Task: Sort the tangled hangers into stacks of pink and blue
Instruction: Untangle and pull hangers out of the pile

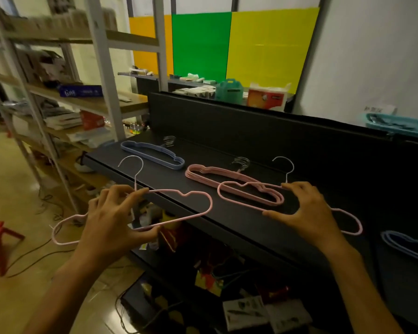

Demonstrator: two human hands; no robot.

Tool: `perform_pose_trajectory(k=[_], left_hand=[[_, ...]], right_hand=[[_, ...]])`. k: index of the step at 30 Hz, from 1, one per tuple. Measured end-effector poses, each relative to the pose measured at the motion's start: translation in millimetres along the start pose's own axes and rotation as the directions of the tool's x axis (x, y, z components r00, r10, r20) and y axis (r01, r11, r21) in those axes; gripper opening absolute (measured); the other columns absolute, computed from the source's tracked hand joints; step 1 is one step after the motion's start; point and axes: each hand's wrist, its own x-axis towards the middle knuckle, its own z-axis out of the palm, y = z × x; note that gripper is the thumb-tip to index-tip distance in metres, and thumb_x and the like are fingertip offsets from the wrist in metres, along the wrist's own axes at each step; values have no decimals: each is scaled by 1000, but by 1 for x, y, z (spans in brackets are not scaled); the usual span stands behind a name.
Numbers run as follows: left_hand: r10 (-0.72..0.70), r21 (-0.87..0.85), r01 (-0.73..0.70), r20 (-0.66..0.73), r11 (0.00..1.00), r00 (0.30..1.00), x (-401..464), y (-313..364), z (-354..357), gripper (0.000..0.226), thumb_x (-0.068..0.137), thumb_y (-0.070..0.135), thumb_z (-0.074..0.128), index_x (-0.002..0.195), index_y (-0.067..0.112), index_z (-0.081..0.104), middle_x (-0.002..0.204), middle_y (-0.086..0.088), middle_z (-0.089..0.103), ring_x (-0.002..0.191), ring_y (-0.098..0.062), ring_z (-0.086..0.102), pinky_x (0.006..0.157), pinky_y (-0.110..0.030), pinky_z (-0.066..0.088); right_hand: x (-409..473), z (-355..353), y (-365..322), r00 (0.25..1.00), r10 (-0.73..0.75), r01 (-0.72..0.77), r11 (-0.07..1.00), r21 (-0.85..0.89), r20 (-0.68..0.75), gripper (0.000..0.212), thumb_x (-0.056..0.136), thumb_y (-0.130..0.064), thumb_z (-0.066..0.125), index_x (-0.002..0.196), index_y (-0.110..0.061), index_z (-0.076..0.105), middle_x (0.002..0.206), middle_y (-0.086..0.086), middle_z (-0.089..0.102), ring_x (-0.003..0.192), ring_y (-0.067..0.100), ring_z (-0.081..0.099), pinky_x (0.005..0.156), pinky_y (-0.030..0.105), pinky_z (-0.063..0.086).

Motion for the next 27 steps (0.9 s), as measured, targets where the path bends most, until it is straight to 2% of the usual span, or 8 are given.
perform_pose_trajectory(k=[6, 11, 14, 20, 27], left_hand=[[28, 11, -28, 14, 1000, 1000, 54, -52, 21, 89, 59, 78, 50, 131, 25, 53, 119, -9, 49, 106, -29, 46, 82, -45, 39], [103, -35, -102, 52, 994, 993, 115, -77, 41, 90, 59, 79, 47, 135, 31, 45, 125, -7, 43, 113, -29, 43, 89, -46, 38], [152, -100, -143, 90, 985, 984, 145, -82, 56, 91, 59, 80, 47, 138, 36, 38, 131, -6, 38, 120, -28, 38, 96, -46, 35], [249, -190, -222, 131, 956, 960, 185, -79, 84, 92, 56, 79, 47, 138, 39, 37, 133, -3, 33, 121, -25, 35, 96, -39, 28], [337, -256, -294, 143, 921, 931, 215, -77, 104, 94, 54, 79, 47, 138, 36, 39, 133, -4, 33, 122, -27, 35, 97, -42, 30]], right_hand=[[49, 46, -31, 998, 53, -54, 999, 3, 20, 87, 61, -63, 73, 134, -24, 46, 135, 3, 42, 124, 21, 40, 99, 35, 38], [81, 69, -49, 987, 151, -149, 988, -48, 52, 91, 62, -68, 69, 138, -27, 39, 141, 2, 35, 129, 21, 35, 102, 37, 36], [93, 77, -58, 977, 197, -190, 978, -81, 83, 92, 63, -69, 67, 140, -28, 36, 143, 1, 32, 130, 21, 33, 104, 37, 35], [100, 90, -68, 975, 188, -175, 978, -110, 122, 89, 64, -71, 65, 138, -29, 38, 139, -3, 35, 124, 15, 36, 102, 31, 34], [106, 105, -76, 963, 234, -219, 969, -117, 132, 91, 63, -76, 61, 138, -30, 37, 140, -4, 35, 125, 15, 36, 102, 32, 35]])
